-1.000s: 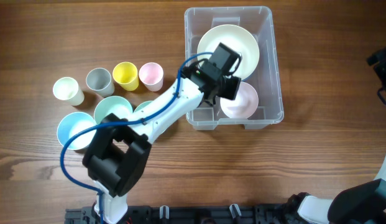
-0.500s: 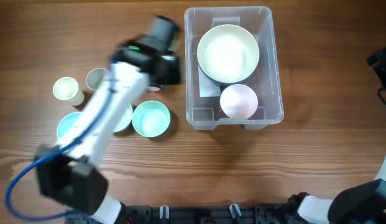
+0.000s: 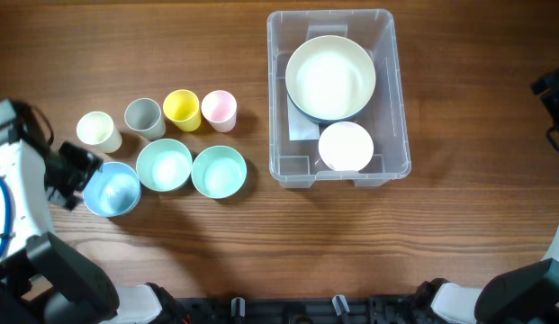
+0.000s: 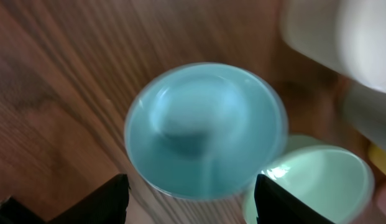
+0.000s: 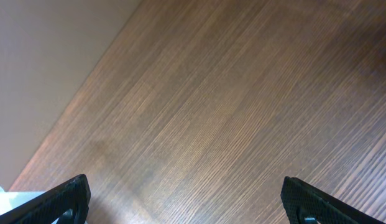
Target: Pack container
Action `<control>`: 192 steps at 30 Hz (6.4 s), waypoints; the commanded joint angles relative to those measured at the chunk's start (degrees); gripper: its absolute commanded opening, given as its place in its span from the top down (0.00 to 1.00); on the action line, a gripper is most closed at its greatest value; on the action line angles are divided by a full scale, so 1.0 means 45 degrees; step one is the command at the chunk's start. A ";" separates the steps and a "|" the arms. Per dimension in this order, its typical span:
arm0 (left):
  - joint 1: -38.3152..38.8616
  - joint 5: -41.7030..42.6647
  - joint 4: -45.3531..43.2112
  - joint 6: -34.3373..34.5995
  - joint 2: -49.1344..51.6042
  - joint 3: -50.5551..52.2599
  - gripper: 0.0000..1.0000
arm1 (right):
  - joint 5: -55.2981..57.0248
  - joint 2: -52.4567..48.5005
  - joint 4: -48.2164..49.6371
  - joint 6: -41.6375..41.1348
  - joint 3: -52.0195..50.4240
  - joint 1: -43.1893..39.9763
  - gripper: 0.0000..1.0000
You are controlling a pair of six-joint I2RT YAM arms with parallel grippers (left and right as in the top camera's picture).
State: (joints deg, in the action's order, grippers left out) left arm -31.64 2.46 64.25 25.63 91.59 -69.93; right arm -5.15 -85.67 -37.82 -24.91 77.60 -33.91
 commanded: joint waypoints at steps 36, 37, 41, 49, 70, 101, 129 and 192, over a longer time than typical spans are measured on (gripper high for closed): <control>1.3357 0.0384 -1.0040 0.0899 -0.1919 0.0452 0.96 | -0.0063 -0.0058 0.0019 -0.0170 0.0063 0.0044 0.00; 1.3828 0.0369 -1.0195 0.0539 -0.0971 0.0170 0.96 | -0.0063 -0.0058 0.0024 -0.0175 0.0063 0.0044 0.00; 1.4581 0.0457 -1.0151 0.0015 0.1462 -0.0680 0.96 | -0.0063 -0.0058 0.0024 -0.0170 0.0063 0.0044 0.00; 1.4848 0.1447 -0.9947 -0.0563 0.2200 -0.0826 0.96 | -0.0063 -0.0058 0.0024 -0.0170 0.0063 0.0044 0.00; 1.0875 -0.1491 0.1039 -0.0631 -0.0476 -0.6212 0.49 | -0.0063 -0.0063 0.0024 -0.0170 0.0063 0.0044 0.00; 0.3619 -0.0083 -0.3691 -0.0262 -0.0928 0.4527 0.96 | -0.0063 -0.0058 0.0024 -0.0175 0.0063 0.0044 0.00; 1.5290 0.1326 -0.7762 -0.1277 0.2642 -0.2195 0.96 | -0.0063 -0.0058 0.0024 -0.0175 0.0063 0.0044 0.00; 1.3542 0.1506 -0.3993 -0.0573 -0.1321 -0.3521 0.96 | -0.0063 -0.0058 0.0024 -0.0170 0.0063 0.0044 0.00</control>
State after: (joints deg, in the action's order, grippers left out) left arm 23.88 8.88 49.39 23.64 80.51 -85.52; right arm -5.13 -85.67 -37.85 -25.32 77.60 -33.91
